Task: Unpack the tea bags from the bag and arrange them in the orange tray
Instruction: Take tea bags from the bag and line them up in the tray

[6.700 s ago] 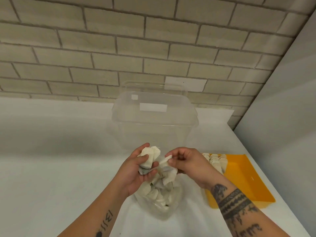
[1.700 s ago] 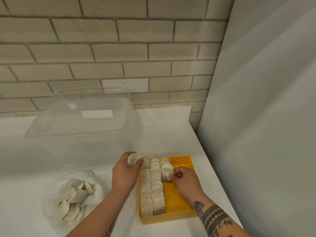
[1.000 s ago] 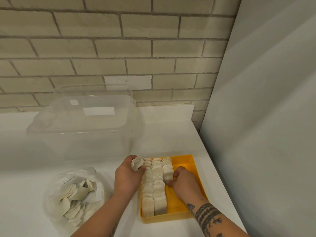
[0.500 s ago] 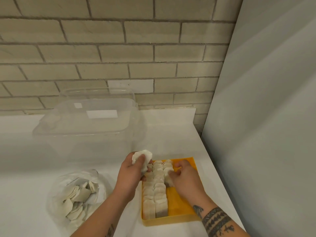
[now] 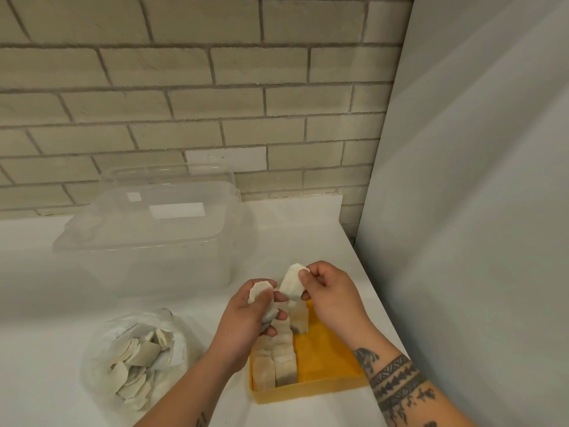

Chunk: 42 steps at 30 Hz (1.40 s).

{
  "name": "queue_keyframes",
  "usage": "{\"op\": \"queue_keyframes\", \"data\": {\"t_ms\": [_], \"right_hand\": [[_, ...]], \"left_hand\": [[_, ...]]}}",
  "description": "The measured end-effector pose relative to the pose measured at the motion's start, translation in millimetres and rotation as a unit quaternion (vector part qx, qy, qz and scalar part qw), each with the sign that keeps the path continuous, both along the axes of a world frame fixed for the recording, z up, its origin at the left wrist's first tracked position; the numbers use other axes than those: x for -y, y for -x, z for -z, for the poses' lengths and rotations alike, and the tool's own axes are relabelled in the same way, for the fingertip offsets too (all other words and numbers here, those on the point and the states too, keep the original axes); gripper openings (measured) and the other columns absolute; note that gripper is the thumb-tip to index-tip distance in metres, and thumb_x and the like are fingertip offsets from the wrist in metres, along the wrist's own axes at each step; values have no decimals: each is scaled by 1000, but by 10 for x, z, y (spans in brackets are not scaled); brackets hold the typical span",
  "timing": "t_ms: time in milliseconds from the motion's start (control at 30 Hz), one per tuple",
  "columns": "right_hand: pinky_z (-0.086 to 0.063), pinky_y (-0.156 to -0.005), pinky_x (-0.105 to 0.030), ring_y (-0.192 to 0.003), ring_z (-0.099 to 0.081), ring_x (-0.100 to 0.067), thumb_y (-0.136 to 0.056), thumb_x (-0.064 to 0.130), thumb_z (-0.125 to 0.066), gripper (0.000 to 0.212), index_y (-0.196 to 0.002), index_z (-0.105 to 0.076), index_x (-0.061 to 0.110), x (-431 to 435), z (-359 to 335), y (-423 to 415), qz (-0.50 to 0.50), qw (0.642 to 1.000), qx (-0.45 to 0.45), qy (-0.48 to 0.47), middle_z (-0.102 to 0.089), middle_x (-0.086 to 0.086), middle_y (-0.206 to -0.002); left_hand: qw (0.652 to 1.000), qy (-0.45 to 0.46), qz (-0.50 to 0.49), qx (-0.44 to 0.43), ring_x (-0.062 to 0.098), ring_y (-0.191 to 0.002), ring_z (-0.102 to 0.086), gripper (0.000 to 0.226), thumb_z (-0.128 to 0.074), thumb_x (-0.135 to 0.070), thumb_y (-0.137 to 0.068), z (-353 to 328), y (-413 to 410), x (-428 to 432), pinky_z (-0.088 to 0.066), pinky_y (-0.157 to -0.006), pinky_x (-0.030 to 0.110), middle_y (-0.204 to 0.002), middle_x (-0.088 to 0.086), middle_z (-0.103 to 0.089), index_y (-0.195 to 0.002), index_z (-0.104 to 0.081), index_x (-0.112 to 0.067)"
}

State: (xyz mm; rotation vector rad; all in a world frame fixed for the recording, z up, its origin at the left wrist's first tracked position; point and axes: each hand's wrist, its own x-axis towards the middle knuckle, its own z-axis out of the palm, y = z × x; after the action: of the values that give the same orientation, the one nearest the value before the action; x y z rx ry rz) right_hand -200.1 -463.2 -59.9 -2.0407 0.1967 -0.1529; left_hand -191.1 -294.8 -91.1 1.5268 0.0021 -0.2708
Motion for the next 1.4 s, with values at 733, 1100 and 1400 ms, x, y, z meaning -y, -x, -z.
{"op": "queue_keyframes", "data": {"t_ms": [733, 1100, 1400], "right_hand": [[-41, -56, -15, -65, -55, -8, -94, 34, -67, 22, -80, -63, 17, 169, 314, 75, -3, 994, -58, 88, -63, 5, -73], [-51, -72, -27, -75, -59, -9, -95, 30, -66, 13, -92, -68, 17, 95, 741, 29, -11, 966, -192, 171, -66, 4, -85], [-42, -64, -16, -79, -57, -4, -89, 38, -73, 17, -97, -64, 26, 44, 803, 75, 6, 968, -195, 156, -66, 10, -93]], "left_hand": [[988, -98, -111, 45, 15, -73, -69, 5, -70, -26, -93, 136, -197, -114, -55, -62, 35, -82, -3, -76, -89, -72, -28], [944, -310, -110, 31, 18, -80, -67, 14, -72, -32, -89, 488, -300, -258, -54, -76, 34, -85, -12, -68, -92, -59, -35], [947, -301, -107, 43, 21, -88, -66, 12, -69, -30, -92, 538, -330, -261, -58, -82, 41, -84, -18, -63, -101, -62, -33]]}}
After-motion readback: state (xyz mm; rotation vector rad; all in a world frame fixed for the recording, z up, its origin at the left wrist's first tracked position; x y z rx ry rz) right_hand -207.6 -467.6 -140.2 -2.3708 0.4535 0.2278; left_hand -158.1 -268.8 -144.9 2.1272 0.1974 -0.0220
